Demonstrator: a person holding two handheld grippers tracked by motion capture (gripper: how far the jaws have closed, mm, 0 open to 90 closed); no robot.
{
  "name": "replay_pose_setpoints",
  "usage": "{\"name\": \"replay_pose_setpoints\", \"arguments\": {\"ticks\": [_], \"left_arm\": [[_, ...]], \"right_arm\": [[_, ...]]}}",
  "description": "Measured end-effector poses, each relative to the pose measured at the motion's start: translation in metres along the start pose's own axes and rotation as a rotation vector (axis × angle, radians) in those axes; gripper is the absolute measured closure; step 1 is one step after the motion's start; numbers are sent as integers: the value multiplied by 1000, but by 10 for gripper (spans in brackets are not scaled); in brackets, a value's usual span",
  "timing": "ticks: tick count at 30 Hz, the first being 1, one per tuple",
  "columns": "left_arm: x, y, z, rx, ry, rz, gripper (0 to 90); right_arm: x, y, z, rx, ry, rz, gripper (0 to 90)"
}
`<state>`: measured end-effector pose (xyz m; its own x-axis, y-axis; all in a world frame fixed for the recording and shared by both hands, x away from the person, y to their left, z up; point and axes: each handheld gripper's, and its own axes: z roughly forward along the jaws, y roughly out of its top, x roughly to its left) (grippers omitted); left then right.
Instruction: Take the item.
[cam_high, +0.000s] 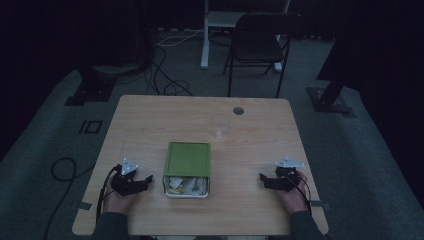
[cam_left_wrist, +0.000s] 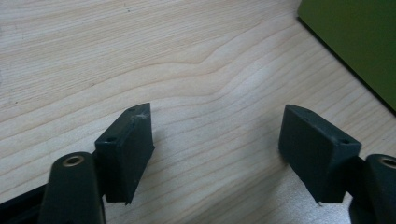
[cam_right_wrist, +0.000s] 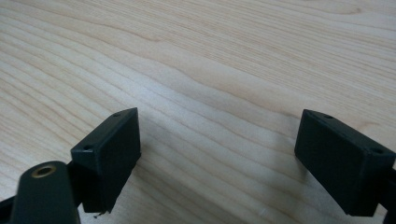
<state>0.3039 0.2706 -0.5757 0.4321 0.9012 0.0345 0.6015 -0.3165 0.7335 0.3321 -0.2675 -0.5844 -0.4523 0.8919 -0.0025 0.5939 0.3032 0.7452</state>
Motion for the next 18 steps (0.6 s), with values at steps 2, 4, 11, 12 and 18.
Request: {"name": "replay_pose_setpoints", "arguments": {"ticks": [2,4,11,12,18], "left_arm": [[0,0,0,5,7,-5,249],[1,0,0,8,11,-8,203],[0,0,0,10,15,-12,196],[0,0,0,9,14,-12,196],[0,-1,0,7,14,-13,196]], "right_arm": [[1,0,-1,4,-2,3,165],[3,0,-2,14,-1,4,182],[17,0,-12,10,25,-28,216],[19,1,-14,1,23,-33,229],[25,5,-23,-49,49,-33,313]]}}
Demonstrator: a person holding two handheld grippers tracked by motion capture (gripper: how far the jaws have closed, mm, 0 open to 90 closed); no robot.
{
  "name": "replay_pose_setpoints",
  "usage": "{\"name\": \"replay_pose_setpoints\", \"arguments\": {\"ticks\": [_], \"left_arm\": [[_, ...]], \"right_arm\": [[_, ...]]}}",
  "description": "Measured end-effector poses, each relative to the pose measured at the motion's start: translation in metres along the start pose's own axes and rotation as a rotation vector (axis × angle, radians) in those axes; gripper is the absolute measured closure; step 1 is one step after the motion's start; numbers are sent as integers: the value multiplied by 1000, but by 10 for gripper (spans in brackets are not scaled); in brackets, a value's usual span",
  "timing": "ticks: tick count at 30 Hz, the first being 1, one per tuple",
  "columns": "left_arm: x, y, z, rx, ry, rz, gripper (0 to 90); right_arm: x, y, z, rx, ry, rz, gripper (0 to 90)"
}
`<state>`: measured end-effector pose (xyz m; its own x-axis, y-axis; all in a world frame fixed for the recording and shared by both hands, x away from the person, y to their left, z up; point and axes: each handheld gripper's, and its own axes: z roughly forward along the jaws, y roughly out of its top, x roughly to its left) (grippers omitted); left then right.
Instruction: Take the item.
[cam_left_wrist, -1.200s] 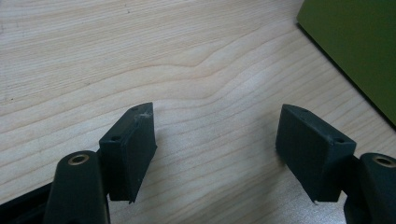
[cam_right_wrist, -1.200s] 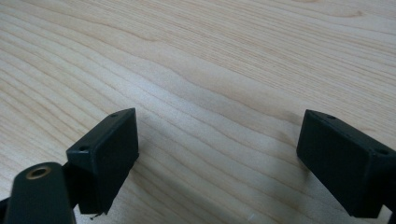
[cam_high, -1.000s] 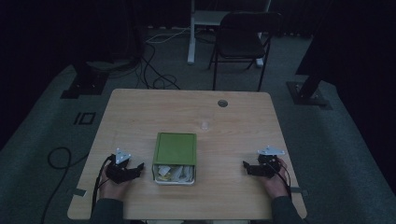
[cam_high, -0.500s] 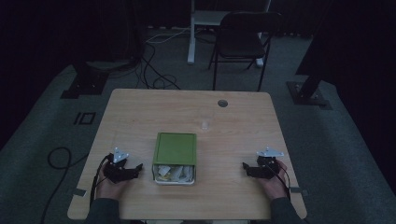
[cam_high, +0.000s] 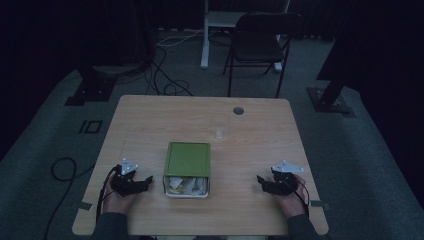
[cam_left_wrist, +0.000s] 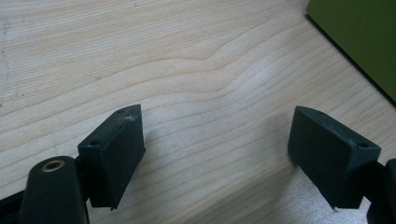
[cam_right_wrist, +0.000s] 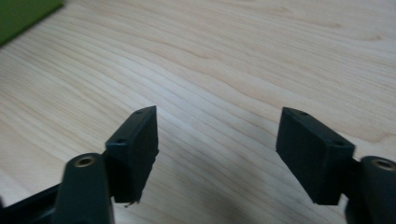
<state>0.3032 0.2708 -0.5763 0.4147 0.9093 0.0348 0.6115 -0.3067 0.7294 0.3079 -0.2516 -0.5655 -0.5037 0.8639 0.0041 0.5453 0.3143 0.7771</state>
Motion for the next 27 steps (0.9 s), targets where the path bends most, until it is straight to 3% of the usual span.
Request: {"name": "replay_pose_setpoints", "arguments": {"ticks": [10,12,16,27], "left_arm": [[0,0,0,-2,0,-1,196],[0,0,0,-2,-1,-1,196],[0,0,0,-2,-1,-1,196],[0,0,0,-2,0,-2,196]], "right_arm": [[13,8,-13,-61,86,-16,437],[17,10,-14,-40,106,-33,454],[26,12,-15,-26,128,-69,474],[50,22,-25,-70,206,-112,492]]}}
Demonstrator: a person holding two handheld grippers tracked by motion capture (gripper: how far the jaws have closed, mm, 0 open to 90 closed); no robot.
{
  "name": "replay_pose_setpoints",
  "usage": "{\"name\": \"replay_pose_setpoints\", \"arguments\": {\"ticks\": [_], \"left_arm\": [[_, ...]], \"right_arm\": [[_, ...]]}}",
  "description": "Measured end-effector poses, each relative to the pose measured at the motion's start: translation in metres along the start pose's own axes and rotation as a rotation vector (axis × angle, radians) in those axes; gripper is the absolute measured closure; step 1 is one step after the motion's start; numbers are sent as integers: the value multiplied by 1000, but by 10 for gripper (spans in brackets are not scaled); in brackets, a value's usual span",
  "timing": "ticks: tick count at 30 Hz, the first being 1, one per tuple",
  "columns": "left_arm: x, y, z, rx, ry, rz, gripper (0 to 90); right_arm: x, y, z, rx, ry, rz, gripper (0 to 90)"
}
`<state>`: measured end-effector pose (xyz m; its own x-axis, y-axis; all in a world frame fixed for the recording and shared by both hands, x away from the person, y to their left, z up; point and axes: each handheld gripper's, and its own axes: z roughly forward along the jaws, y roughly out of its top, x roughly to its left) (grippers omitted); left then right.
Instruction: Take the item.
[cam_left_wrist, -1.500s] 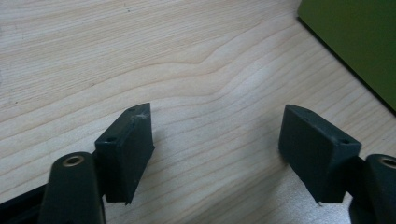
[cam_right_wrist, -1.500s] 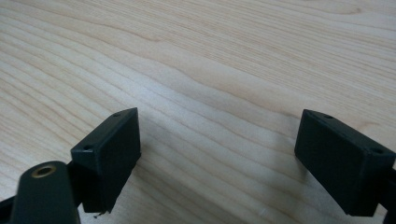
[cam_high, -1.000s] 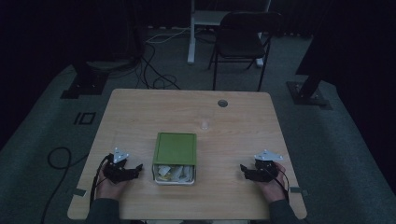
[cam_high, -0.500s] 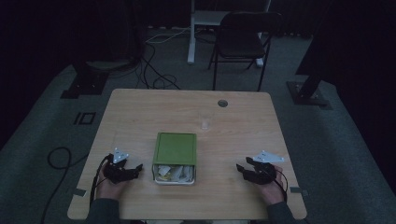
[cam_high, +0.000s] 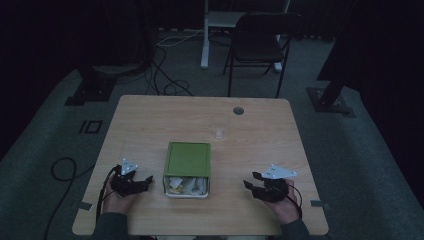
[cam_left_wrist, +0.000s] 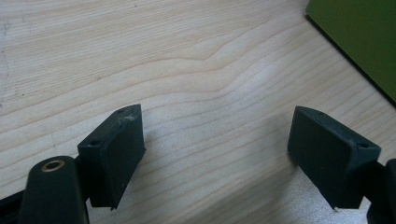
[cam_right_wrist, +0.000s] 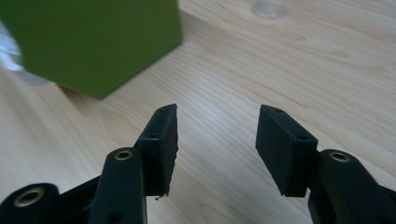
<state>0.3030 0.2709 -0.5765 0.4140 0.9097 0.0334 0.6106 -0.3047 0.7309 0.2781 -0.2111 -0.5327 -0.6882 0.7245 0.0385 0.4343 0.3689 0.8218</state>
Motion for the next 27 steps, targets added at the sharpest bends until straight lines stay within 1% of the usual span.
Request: {"name": "replay_pose_setpoints", "arguments": {"ticks": [4,9,11,15,17,18,19,20,22,24,25,27], "left_arm": [[0,0,0,0,0,0,196],[0,0,0,0,0,-1,196],[0,0,0,0,0,-1,196],[0,0,0,0,0,0,196],[0,0,0,0,0,-1,196],[0,0,0,0,0,0,196],[0,0,0,0,0,-1,196],[0,0,0,0,0,0,196],[0,0,0,0,0,-1,196],[0,0,0,0,0,-1,196],[0,0,0,0,1,-1,196],[0,0,0,0,1,-2,197]], "right_arm": [[9,6,-2,-24,36,-24,523],[23,13,-4,-51,86,-50,596],[26,14,-4,-55,94,-57,607],[39,19,-5,-67,143,-88,660],[41,20,-5,-68,151,-94,666],[44,22,-6,-67,163,-100,671],[50,25,-7,-73,181,-119,688],[53,26,-7,-78,186,-127,692],[58,29,-8,-86,203,-135,703],[60,31,-9,-89,211,-138,709],[64,33,-9,-96,228,-143,716],[67,35,-10,-102,239,-154,721]]}}
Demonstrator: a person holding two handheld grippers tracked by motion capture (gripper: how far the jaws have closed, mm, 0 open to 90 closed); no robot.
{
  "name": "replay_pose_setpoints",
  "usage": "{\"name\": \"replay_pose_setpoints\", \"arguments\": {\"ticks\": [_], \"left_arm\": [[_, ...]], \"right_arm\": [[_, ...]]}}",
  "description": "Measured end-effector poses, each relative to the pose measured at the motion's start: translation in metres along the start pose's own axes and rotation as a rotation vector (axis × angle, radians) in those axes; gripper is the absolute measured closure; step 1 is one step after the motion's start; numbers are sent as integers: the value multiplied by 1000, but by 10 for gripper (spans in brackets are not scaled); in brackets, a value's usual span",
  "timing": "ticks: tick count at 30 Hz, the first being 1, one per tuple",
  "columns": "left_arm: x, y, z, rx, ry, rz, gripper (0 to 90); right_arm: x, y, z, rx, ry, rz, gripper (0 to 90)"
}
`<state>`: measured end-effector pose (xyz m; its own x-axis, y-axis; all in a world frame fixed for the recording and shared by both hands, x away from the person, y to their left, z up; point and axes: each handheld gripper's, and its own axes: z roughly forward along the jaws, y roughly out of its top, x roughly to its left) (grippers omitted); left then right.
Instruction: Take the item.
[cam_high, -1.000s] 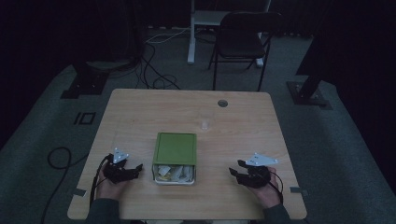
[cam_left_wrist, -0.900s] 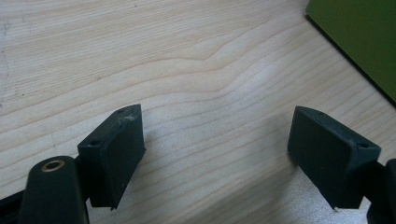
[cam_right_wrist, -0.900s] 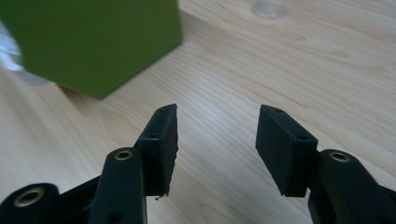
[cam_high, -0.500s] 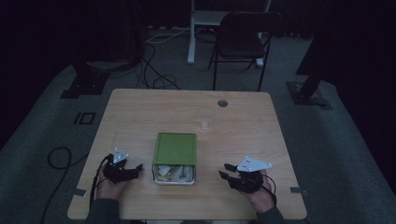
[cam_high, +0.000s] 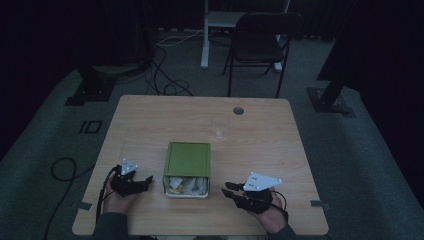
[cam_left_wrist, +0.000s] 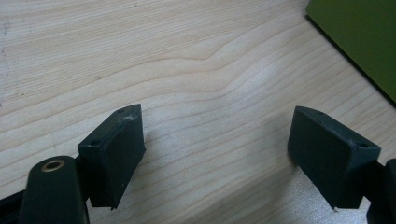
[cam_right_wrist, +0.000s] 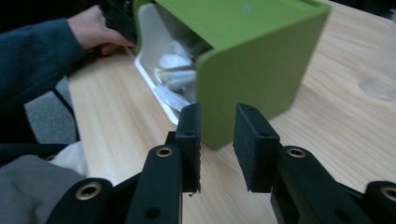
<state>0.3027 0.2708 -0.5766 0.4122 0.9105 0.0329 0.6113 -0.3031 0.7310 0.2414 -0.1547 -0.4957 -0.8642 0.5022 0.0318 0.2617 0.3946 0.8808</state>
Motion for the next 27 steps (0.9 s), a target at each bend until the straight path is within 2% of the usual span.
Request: {"name": "replay_pose_setpoints", "arguments": {"ticks": [2,6,13,15,21,22,27], "left_arm": [[0,0,0,0,0,-1,197],[0,0,0,1,1,1,197],[0,0,0,1,1,1,197],[0,0,0,1,2,0,197],[0,0,0,1,3,0,197],[0,0,0,2,3,1,197],[0,0,0,2,3,0,197]], "right_arm": [[2,1,0,-2,8,-2,724],[7,4,6,-20,65,2,733],[16,6,17,-23,99,-9,717],[23,6,24,-15,114,-25,707],[31,7,34,1,119,-42,684],[35,7,42,13,122,-56,678],[40,3,58,36,120,-73,673]]}}
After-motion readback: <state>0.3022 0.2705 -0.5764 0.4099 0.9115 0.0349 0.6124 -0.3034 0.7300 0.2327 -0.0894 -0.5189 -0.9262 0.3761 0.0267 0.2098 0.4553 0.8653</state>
